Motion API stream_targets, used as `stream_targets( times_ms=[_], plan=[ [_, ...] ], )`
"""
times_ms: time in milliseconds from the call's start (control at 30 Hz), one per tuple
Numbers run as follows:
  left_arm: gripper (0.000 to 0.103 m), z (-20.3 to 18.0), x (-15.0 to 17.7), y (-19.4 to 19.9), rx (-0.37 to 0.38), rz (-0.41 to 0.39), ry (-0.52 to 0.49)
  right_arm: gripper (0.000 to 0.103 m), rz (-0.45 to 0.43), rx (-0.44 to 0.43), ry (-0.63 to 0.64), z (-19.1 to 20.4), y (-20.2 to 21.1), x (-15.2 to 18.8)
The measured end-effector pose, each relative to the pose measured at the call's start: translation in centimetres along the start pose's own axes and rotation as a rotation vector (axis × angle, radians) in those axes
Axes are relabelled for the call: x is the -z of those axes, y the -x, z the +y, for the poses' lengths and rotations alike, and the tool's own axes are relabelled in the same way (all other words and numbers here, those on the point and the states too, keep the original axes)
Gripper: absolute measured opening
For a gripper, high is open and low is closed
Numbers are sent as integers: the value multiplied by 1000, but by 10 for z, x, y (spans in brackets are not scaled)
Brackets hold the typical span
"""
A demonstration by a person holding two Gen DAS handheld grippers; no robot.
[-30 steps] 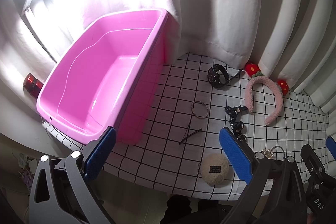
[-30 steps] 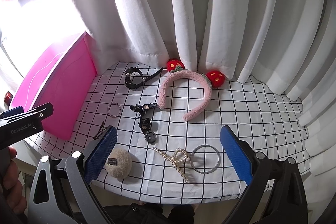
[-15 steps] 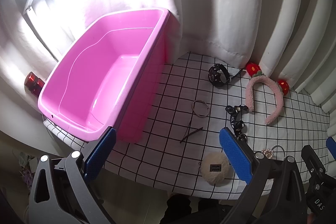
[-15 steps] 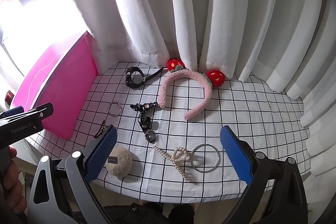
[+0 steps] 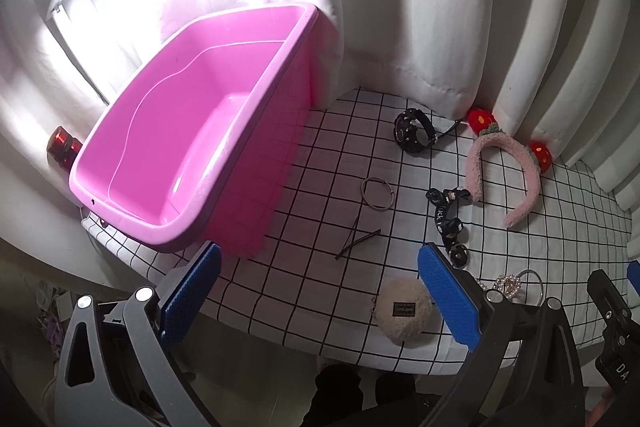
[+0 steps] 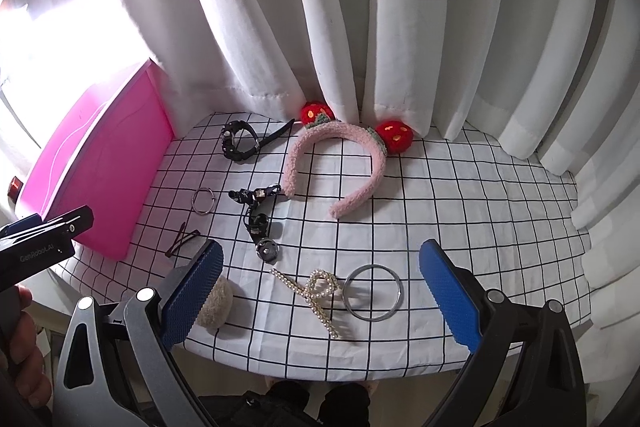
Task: Organize jewelry
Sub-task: 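Move the left gripper down over the beige pom-pom and close on it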
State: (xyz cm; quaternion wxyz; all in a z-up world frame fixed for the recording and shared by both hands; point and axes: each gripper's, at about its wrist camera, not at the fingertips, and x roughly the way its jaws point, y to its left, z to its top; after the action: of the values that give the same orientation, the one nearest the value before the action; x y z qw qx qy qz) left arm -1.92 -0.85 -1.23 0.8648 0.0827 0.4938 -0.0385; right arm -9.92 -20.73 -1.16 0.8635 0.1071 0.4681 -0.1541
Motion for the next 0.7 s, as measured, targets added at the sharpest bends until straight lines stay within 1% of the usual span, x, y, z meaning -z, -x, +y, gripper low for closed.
stream_targets(
  times_ms=[133, 267, 433, 533, 633, 700],
  plan=[
    [97, -2, 16, -17, 15, 43, 13, 94, 37, -3, -11, -21, -13, 13],
    [97, -7, 38, -38, 71, 99, 33, 94, 99, -43, -27, -44, -36, 35],
    [97, -23, 63, -62, 93, 136, -6, 94, 168, -44, -8, -59, -66, 60],
    [97, -33, 76, -77, 111, 166, -18, 94, 196, -68, 12, -62, -85, 71],
    [97, -43, 86, -92, 110, 181, -31, 94, 207, -26, 43, -65, -101, 78],
    [97, -48, 92, -100, 115, 182, -31, 94, 223, -17, 40, -72, -114, 81]
  ],
)
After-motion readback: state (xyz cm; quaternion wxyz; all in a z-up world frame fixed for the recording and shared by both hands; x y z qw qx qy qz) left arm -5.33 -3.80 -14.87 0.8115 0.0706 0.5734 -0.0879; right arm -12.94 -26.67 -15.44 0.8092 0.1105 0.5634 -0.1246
